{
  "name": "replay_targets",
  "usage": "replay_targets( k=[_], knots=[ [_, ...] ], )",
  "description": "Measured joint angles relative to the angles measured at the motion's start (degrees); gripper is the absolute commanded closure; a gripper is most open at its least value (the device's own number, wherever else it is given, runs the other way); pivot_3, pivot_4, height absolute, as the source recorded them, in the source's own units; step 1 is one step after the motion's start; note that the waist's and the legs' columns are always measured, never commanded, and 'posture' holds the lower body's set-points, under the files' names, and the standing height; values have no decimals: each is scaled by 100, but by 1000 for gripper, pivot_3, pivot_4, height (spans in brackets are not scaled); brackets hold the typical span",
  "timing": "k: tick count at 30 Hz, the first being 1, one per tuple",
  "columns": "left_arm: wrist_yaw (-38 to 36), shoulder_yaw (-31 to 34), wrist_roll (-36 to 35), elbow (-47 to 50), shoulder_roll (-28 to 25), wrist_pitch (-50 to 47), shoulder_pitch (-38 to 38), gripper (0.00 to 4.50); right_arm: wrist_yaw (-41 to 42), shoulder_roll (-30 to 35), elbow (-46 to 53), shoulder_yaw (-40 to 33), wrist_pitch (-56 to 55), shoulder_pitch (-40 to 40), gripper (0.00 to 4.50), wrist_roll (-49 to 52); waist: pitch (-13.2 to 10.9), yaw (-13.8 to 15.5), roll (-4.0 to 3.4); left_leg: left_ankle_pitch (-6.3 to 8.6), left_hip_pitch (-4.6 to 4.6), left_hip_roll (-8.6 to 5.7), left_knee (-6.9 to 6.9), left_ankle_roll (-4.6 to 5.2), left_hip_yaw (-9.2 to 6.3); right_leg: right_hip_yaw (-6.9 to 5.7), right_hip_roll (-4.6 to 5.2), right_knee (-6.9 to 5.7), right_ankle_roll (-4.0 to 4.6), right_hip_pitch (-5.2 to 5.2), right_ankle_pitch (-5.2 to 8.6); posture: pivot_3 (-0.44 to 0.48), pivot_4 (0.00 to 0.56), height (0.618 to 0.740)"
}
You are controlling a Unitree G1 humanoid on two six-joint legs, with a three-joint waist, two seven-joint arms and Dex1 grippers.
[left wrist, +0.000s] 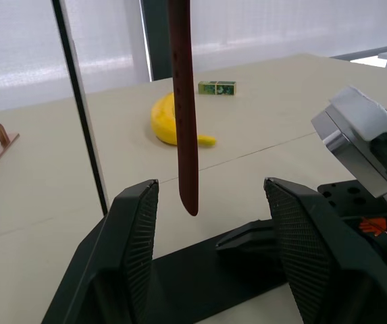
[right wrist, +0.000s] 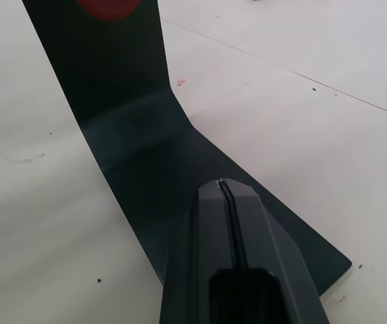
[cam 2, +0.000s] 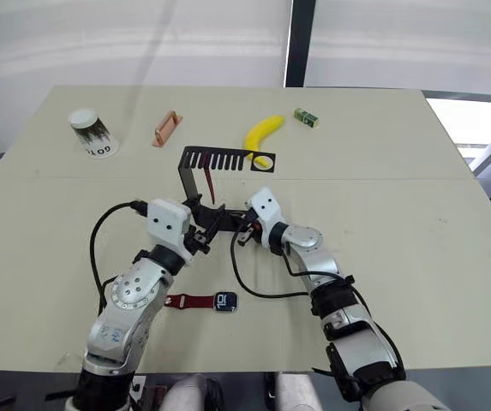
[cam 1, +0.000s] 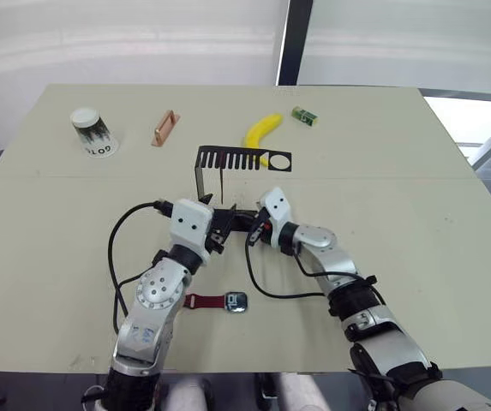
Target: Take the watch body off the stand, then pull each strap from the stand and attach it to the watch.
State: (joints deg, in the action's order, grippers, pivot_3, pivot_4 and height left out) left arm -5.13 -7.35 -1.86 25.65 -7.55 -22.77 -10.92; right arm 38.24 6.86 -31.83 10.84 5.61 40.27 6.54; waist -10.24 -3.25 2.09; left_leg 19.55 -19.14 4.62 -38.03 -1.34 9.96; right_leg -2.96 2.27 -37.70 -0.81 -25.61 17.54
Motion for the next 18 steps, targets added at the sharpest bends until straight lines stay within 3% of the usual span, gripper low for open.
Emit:
replay_targets(
  k=[18],
  knots=[
    [41,6,181,-1231,282,800,-655,1787,1,-16,28,9,64,1,4500,-5,1,5,1,-2,1,0,0,0,1,-2,1,-1,0,0,0,0,150,729]
  ],
)
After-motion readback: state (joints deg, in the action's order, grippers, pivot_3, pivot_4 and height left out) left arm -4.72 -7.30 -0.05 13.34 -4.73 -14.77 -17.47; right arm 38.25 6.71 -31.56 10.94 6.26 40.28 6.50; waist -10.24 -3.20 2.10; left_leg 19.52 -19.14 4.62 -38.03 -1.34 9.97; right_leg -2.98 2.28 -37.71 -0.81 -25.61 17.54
